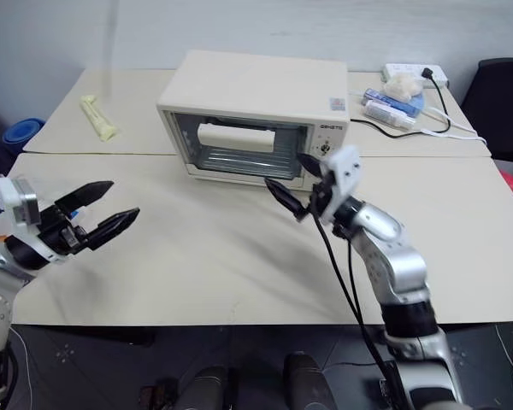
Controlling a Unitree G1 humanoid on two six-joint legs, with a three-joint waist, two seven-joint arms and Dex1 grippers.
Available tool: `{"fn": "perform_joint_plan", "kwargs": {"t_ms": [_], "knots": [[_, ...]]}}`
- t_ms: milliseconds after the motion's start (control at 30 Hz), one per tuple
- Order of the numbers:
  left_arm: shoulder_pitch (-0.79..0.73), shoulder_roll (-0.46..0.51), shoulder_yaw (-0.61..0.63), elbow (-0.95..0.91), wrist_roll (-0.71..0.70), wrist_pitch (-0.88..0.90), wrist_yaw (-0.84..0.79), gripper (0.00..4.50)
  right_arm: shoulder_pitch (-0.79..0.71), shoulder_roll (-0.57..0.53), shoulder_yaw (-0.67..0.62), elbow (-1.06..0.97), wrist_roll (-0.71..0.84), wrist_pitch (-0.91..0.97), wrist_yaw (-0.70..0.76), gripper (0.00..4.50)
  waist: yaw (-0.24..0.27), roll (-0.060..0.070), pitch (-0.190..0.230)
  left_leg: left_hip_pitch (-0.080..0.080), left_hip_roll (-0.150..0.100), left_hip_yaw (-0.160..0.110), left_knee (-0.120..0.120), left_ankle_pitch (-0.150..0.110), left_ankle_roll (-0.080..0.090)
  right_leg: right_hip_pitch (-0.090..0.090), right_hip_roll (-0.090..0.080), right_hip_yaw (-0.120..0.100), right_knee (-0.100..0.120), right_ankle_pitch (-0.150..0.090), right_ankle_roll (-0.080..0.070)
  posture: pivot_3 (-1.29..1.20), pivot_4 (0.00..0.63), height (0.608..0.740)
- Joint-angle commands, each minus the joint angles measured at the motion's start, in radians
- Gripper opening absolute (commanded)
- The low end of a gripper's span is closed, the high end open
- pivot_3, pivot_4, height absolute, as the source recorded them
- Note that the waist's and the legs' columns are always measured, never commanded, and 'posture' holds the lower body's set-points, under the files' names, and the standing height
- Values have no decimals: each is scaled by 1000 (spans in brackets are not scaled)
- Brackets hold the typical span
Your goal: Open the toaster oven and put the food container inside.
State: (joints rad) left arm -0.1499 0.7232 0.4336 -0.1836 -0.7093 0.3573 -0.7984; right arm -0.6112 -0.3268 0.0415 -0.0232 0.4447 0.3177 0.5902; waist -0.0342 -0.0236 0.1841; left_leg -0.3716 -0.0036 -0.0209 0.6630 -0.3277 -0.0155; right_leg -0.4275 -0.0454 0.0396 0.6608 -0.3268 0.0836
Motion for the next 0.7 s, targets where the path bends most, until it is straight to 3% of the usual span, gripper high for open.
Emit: {"fn": "perform_joint_plan", "kwargs": {"t_ms": [33,267,500,700], "knots": [[10,-19,-1,-33,12,-11,19,4500,-52,32,9,17,-10,-34,28,4469,-1,0,0,0,0,0,-1,0,0,0,0,0,0,0,0,0,150,740],[32,-47,-9,-46,28,-2,44,4500,-81,72,50,-7,-13,-19,99,4469,0,0,0,-2,0,1,0,2,-4,-1,-1,0,-1,0,0,0,150,740],[-19,-24,13,-11,-21,43,21,4500,61,0,111,-149,-33,-26,206,4469,-1,0,0,-2,0,0,0,1,-2,-1,0,0,0,0,0,0,150,740],[-191,16,-7,126,-39,61,-68,3037,146,-26,150,-147,-94,-88,244,4500,1,0,0,-1,0,0,0,1,-1,-1,0,0,0,0,0,0,150,740]]}}
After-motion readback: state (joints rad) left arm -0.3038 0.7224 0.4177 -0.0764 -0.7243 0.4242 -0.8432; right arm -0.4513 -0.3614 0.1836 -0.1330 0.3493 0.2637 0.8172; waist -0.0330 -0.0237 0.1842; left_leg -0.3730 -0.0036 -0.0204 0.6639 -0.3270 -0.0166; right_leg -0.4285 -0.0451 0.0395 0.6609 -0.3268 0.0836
